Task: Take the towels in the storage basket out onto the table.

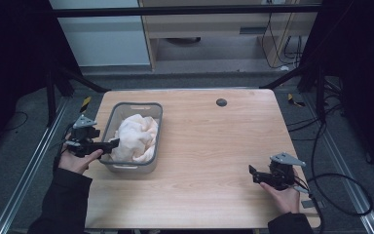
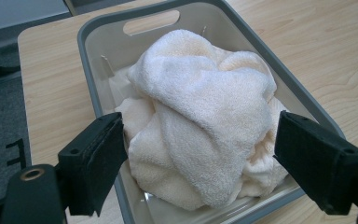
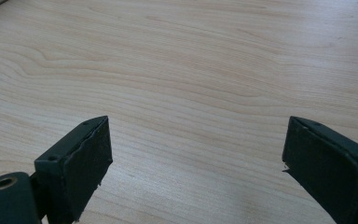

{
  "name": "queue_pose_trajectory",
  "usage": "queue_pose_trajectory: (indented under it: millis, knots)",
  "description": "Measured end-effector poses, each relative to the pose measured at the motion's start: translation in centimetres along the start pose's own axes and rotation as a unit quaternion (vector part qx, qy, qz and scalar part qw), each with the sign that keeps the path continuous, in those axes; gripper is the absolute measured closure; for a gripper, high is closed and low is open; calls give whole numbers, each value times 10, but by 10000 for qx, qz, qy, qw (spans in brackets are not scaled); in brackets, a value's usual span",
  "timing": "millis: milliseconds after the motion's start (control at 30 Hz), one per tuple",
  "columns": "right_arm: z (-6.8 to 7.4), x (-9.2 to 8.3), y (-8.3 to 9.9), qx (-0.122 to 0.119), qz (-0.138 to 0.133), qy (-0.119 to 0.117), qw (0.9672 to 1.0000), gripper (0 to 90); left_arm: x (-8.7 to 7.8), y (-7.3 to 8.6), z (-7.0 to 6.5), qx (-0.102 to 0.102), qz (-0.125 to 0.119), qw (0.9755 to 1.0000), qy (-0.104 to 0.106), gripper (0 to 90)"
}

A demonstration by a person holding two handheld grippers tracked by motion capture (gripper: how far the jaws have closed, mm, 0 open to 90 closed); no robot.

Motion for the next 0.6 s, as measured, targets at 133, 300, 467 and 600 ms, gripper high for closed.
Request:
queue_pose_trajectory:
  millis: [133, 300, 467, 600]
  knots:
    - [-1, 1, 0, -73, 4, 11, 10000, 80, 5, -5, -1, 38, 118, 9999, 57, 144]
    - [-1, 2, 0, -97, 40, 15, 9999, 78, 15, -12, -4, 111, 278, 9995, 100, 135]
    - [0, 2, 0, -58, 65, -22, 10000, 77, 19, -16, -7, 141, 366, 9992, 124, 127]
    - [0, 2, 0, -70, 74, -21, 9999, 76, 26, -21, -9, 205, 495, 9985, 133, 123]
Point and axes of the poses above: each handheld gripper's, and its own axes: x roughly forward along the jaws, y roughly out of its underside, z roughly to its left, the point moved 1 cm from there along x, roughly forward along the jaws, and after that the axes turned 1 degree about -y, right-handed, at the moved point
